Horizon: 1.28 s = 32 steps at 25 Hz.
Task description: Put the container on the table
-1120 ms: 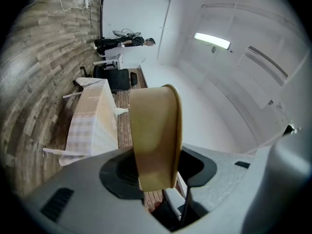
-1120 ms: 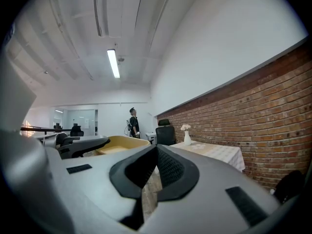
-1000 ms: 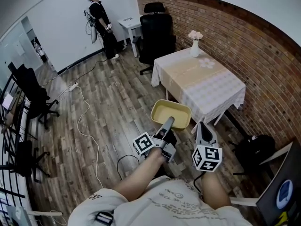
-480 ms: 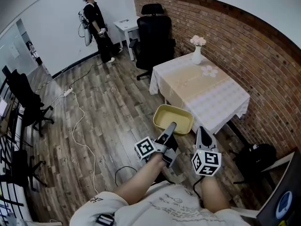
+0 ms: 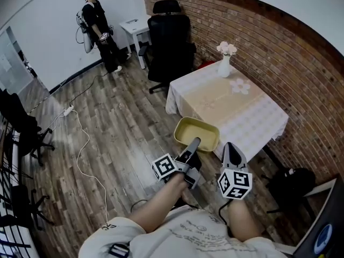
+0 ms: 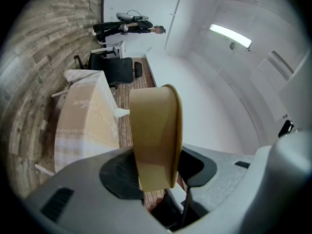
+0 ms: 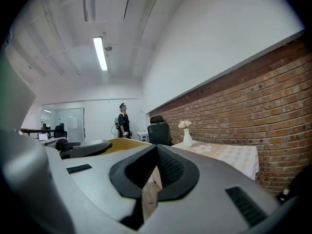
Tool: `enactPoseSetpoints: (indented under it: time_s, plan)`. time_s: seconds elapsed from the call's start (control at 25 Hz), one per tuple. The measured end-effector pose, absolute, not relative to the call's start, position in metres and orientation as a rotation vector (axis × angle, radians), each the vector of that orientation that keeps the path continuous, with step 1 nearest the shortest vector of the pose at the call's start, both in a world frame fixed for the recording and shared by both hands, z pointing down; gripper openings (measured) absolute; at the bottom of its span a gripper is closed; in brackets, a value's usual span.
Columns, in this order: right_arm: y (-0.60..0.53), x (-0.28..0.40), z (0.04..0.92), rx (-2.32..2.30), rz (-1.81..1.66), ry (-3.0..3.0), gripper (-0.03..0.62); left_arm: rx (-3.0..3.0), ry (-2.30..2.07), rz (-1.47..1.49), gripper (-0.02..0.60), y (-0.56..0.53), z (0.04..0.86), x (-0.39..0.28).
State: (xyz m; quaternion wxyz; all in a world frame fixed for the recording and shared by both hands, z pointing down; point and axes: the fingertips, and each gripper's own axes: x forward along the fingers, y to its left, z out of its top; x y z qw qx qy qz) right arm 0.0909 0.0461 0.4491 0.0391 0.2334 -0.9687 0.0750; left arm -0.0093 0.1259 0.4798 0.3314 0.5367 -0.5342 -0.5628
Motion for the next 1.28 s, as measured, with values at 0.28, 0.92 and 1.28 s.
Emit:
enactPoseSetpoints:
  time_s: [0.28, 0.92, 1.28]
  plan:
    - [0.018, 0.017, 0.441, 0.748, 0.233, -2.958, 0.003, 1.431, -1.372, -1.448, 0.206, 0.097, 0.467, -0.083]
    - [-0.007, -0.07, 0.438, 0.933, 0.263, -2.914, 0.003, 1.461, -1.278, -1.407, 0.206, 0.075, 0.464, -0.193]
    - [-0.038, -0.077, 0.444, 1.02, 0.268, -2.903, 0.003, 1.475, -1.204, -1.383, 0.206, 0.038, 0.476, -0.201]
